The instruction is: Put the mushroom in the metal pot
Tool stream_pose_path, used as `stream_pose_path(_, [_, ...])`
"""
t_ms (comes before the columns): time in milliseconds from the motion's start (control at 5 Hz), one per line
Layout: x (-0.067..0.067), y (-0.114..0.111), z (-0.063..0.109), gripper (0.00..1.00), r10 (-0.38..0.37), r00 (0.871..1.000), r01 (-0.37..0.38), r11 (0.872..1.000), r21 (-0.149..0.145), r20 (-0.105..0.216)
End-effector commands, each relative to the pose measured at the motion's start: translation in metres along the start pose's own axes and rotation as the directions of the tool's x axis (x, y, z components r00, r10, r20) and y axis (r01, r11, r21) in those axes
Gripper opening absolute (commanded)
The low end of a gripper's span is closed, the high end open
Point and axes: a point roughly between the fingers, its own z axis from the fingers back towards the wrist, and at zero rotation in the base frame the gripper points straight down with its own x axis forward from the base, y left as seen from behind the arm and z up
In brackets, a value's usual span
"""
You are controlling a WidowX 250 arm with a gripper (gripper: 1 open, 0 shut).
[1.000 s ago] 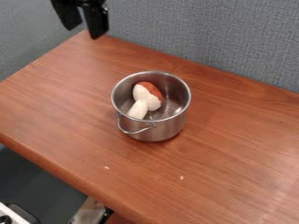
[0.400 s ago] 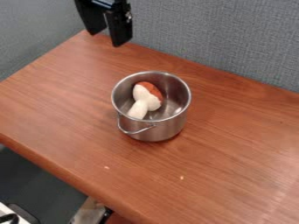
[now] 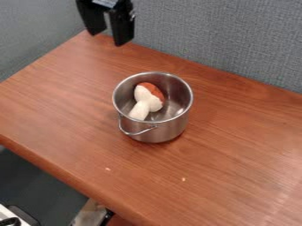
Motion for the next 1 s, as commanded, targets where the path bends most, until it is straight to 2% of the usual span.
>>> stream_pose_path(0, [0.014, -0.005, 0.011, 1.0, -0.007, 1.0, 0.007, 1.0, 0.023, 0.019])
stream_pose_path(400, [0.024, 0.02, 0.016, 1.0, 0.151, 0.988, -0.151, 0.988, -0.01, 0.023])
stream_pose_path(600, [0.008, 0.024, 0.017, 1.0, 0.225, 0.974, -0.224, 0.974, -0.013, 0.032])
stream_pose_path(800, [-0.009, 0.018, 0.019, 1.0, 0.273, 0.961, -0.273, 0.962, -0.015, 0.04])
